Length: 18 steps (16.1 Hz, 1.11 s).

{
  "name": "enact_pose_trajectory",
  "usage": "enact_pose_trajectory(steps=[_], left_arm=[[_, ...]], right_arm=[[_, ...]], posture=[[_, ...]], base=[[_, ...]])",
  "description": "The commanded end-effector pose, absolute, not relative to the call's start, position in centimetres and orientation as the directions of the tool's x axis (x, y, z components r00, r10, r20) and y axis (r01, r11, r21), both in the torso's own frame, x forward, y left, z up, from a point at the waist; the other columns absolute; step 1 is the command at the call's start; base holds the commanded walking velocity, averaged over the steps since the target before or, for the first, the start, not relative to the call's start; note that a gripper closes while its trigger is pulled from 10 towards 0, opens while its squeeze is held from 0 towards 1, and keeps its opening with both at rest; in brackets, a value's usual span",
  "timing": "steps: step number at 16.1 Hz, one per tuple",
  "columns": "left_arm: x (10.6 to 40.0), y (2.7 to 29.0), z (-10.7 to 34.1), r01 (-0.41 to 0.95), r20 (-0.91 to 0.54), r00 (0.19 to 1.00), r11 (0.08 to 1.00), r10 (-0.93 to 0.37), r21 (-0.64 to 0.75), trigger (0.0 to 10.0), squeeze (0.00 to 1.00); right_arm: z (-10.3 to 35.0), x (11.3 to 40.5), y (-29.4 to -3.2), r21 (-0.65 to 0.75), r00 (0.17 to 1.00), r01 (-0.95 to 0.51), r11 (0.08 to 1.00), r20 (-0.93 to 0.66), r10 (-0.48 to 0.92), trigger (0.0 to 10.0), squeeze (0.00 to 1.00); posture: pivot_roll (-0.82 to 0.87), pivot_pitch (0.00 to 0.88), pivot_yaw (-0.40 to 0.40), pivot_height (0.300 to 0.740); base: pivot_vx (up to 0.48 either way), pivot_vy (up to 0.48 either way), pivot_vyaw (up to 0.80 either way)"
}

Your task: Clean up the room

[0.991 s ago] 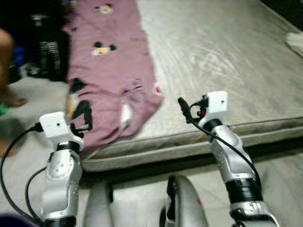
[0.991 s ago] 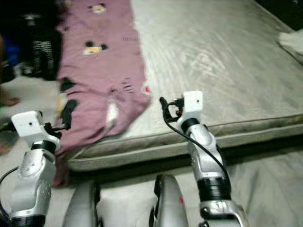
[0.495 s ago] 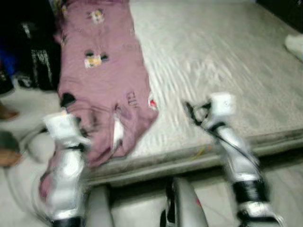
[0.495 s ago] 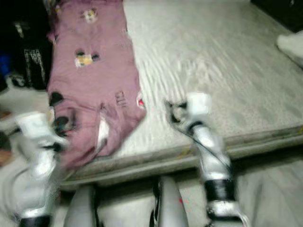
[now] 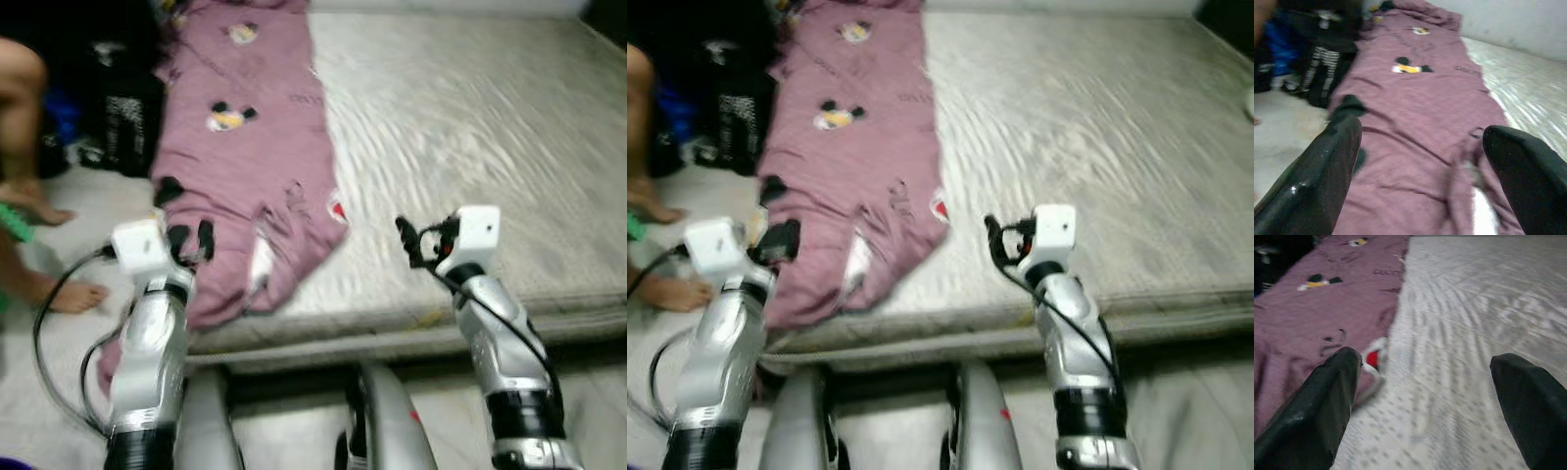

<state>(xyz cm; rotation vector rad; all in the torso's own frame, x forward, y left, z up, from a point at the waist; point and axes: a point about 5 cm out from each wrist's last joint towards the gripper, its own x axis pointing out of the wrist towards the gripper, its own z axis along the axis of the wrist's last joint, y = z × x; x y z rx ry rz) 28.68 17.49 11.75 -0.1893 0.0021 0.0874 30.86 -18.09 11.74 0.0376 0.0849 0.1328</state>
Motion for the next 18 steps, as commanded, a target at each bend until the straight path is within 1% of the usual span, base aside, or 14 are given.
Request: enact_pose_trajectory(steps=[1,3,5,6,8,9,12,14,16,18], left_arm=[[28.8,17.4,10.6,-0.091,-0.067,0.994,0.98,0.081,-0.175,10.0,0.0],[30.0,17.3,9.6,-0.094,-0.124,0.99,0.978,0.071,-0.188,10.0,0.0],[31.2,16.5,8.9,-0.083,-0.16,0.986,0.976,0.051,-0.202,10.0,0.0],[31.5,16.2,8.8,-0.08,-0.165,0.985,0.976,0.047,-0.204,10.0,0.0],[32.7,14.6,8.4,-0.062,-0.194,0.981,0.973,0.018,-0.224,10.0,0.0],[33.1,14.1,8.0,-0.073,-0.224,0.974,0.966,0.017,-0.246,10.0,0.0],[33.8,13.1,6.2,-0.154,-0.372,0.927,0.953,0.048,-0.261,10.0,0.0],[33.8,12.4,5.5,-0.139,-0.42,0.907,0.964,0.031,-0.228,10.0,0.0],[33.5,10.6,4.8,-0.04,-0.461,0.884,0.973,-0.072,-0.228,10.0,0.0],[33.2,8.2,4.8,0.131,-0.445,0.872,0.973,-0.204,-0.19,10.0,0.0]], right_arm=[[11.7,30.3,-18.8,0.032,0.989,-0.11,0.993,-0.099,0.112,10.0,0.0],[11.6,29.1,-19.9,0.013,0.989,-0.087,0.996,-0.122,0.088,10.0,0.0],[11.7,28.2,-21.3,-0.017,0.989,-0.056,0.998,-0.142,0.053,10.0,0.0],[11.8,28.1,-21.5,-0.024,0.988,-0.05,0.998,-0.144,0.046,10.0,0.0],[12.5,27.6,-22.3,-0.042,0.989,-0.037,0.998,-0.143,0.031,10.0,0.0],[12.7,27.4,-22.7,-0.051,0.989,-0.032,0.998,-0.144,0.025,10.0,0.0],[13.3,27.1,-22.7,-0.056,0.989,-0.023,0.998,-0.147,0.015,10.0,0.0],[13.5,27.3,-22.6,-0.055,0.989,-0.021,0.998,-0.144,0.013,10.0,0.0],[13.8,27.8,-22.2,-0.049,0.99,-0.028,0.998,-0.136,0.022,10.0,0.0],[13.8,28.2,-22.1,-0.044,0.991,-0.033,0.998,-0.134,0.027,10.0,0.0]], posture=[[-0.14,0.141,-0.043,0.546],[-0.19,0.177,-0.036,0.546],[-0.21,0.199,-0.03,0.546],[-0.21,0.202,-0.029,0.546],[-0.25,0.219,-0.026,0.546],[-0.27,0.225,-0.024,0.546],[-0.29,0.224,-0.008,0.546],[-0.29,0.223,-0.006,0.546],[-0.29,0.21,-0.008,0.546],[-0.28,0.2,-0.012,0.546]], base=[[0.0,0.0,0.0],[0.0,0.0,0.0],[0.0,0.0,0.0],[0.0,0.0,0.0],[0.0,0.0,0.0],[0.0,0.0,0.0],[0.0,0.0,0.0],[0.0,0.0,0.0],[0.0,0.0,0.0],[0.0,0.0,0.0]])
